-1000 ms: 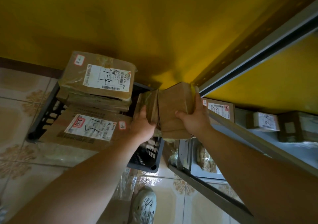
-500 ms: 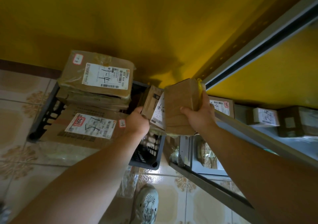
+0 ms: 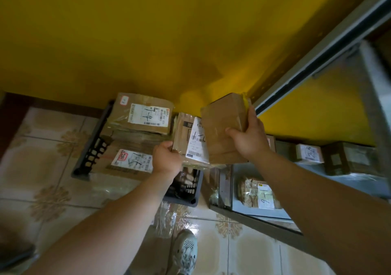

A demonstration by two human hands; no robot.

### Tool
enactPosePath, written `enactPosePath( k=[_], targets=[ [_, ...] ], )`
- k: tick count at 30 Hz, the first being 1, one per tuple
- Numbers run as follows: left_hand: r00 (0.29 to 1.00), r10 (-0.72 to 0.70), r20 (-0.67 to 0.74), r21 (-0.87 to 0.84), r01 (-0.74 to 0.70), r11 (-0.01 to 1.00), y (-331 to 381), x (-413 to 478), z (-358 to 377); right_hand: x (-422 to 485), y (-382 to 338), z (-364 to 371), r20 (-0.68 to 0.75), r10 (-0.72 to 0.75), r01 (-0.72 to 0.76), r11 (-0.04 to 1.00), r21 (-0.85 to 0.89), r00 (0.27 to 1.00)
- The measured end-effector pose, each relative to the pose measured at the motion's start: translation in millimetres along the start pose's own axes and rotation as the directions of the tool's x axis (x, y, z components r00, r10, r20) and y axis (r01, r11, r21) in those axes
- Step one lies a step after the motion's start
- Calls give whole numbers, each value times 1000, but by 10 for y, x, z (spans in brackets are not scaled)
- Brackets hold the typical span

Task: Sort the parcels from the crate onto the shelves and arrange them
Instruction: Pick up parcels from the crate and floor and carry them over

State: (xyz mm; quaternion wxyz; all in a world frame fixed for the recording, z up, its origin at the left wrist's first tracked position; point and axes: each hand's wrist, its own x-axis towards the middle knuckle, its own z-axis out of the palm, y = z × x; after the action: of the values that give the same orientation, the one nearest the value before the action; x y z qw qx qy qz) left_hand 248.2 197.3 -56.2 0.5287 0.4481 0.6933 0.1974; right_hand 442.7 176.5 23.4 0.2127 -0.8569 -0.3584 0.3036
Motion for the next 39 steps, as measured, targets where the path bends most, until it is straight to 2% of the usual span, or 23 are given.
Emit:
enactPosePath(
  k=[5, 8, 11, 15, 24, 29, 33, 39],
  targets=[
    [1000, 13, -19, -71, -14, 997, 299, -469, -610, -444, -389, -300, -11, -42, 42, 994, 97, 999],
    [995, -9, -99, -86, 0, 996, 446, -767, -1054, -735, -618, -458, -34, -41, 45, 992, 116, 999],
    [985, -55, -162, -199, 22, 980, 524, -995, -1465, -1070, -818, -592, -33, -67, 71, 988, 136, 997],
    [986, -79, -145, -350, 23, 937, 670, -1402, -1932, -1551, -1093, -754, -12, -122, 121, 967, 223, 993],
    [983, 152, -105, -500, -184, 846, 930, -2706, -3000, -2919, -1550, -1203, -65, -186, 194, 843, 501, 980],
    [934, 332, -132, -478, -353, 804, 1025, -3467, -3522, -3721, -1693, -1471, -82, -251, 247, 751, 612, 965],
    [889, 450, -78, -480, -429, 765, 1062, -4036, -3764, -4263, -1736, -1739, -83, -345, 314, 695, 647, 935],
    [834, 547, -71, -485, -508, 712, 1047, -4874, -3870, -4912, -1545, -2301, -103, -481, 408, 588, 699, 871]
  ],
)
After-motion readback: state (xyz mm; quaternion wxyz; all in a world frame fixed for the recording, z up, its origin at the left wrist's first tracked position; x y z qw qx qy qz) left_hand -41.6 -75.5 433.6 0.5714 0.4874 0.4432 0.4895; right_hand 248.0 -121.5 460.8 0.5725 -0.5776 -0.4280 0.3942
